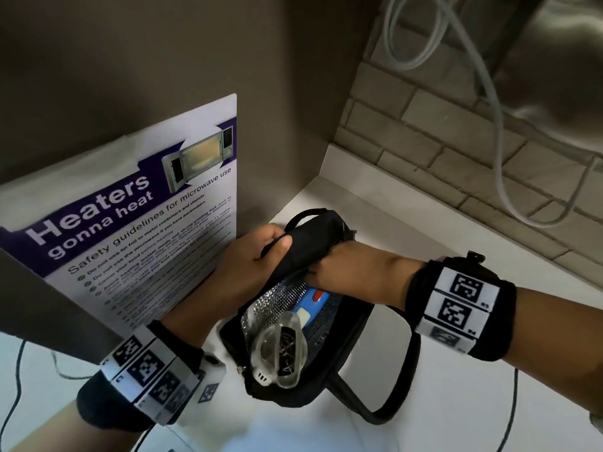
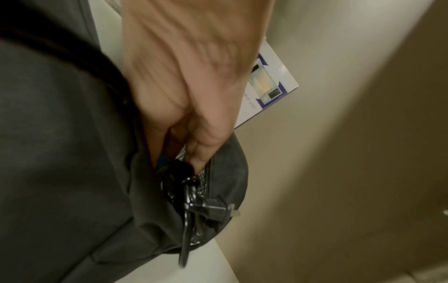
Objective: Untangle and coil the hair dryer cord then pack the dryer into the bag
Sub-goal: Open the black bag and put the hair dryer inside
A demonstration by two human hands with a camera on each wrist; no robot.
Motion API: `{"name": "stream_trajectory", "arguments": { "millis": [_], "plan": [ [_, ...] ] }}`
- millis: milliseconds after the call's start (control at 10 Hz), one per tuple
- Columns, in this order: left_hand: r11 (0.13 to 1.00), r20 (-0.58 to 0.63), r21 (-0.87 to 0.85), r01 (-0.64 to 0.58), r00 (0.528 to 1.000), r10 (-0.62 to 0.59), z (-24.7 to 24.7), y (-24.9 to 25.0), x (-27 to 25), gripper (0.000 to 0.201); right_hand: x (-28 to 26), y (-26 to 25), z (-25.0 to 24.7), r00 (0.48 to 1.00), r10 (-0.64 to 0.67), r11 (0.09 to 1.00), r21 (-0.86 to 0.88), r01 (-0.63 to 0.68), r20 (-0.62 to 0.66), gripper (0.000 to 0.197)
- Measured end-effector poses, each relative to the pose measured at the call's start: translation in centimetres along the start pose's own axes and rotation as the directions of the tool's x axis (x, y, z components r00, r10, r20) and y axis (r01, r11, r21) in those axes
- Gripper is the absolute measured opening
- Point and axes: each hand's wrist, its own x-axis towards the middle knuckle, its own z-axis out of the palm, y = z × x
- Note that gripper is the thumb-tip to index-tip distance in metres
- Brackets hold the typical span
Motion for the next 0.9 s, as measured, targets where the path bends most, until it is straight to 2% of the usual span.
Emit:
{"name": "stream_trajectory", "arguments": {
  "millis": [100, 200, 300, 400, 500, 600, 700, 800, 900],
  "plan": [
    [0.996, 0.041, -0.089, -0.027, 0.999, 0.031, 0.4, 0.1, -0.2, 0.017, 0.2, 0.0, 0.6, 0.997, -0.059, 0.997, 0.055, 0.056, 0.053, 0.023],
    [0.992, 0.085, -0.122, -0.031, 0.996, 0.042, 0.7, 0.2, -0.2, 0.018, 0.7, -0.5, 0.7, 0.995, 0.025, 0.949, 0.31, -0.053, 0.096, 0.029],
    [0.993, 0.082, -0.108, -0.056, 0.994, 0.065, 0.4, 0.0, 0.0, 0.019, 1.9, -0.6, 1.4, 0.995, 0.043, 0.882, 0.464, -0.081, 0.091, 0.032],
    [0.99, 0.066, -0.133, -0.044, 0.996, 0.053, 0.1, -0.3, -0.1, 0.016, 2.7, -0.1, 1.7, 0.993, 0.065, 0.848, 0.519, -0.109, 0.102, 0.032],
    [0.993, 0.065, -0.113, -0.043, 0.997, 0.051, 0.1, -0.1, -0.2, 0.014, 2.9, 0.0, 1.8, 0.999, -0.014, 0.904, 0.428, -0.009, 0.051, 0.034],
    [0.998, 0.082, -0.044, -0.041, 0.996, 0.044, 0.1, 0.2, -0.2, 0.016, 2.9, -0.2, 2.0, 0.993, -0.063, 0.911, 0.411, 0.015, 0.102, 0.042],
    [0.999, 0.075, 0.027, -0.041, 0.996, 0.039, -0.4, 0.2, 0.0, 0.016, 2.8, -0.3, 2.3, 0.998, -0.052, 0.908, 0.418, 0.036, 0.027, 0.051],
    [0.997, 0.086, 0.078, -0.011, 0.996, 0.005, -1.0, 0.5, 0.0, 0.01, 1.8, -0.7, 1.7, 0.998, -0.002, 0.892, 0.451, 0.033, -0.069, 0.038],
    [0.991, 0.124, 0.135, -0.016, 0.992, -0.001, -1.7, 1.1, -0.4, 0.013, -0.4, -1.5, 0.1, 0.993, -0.035, 0.785, 0.612, 0.097, -0.112, 0.026]
  ]
}}
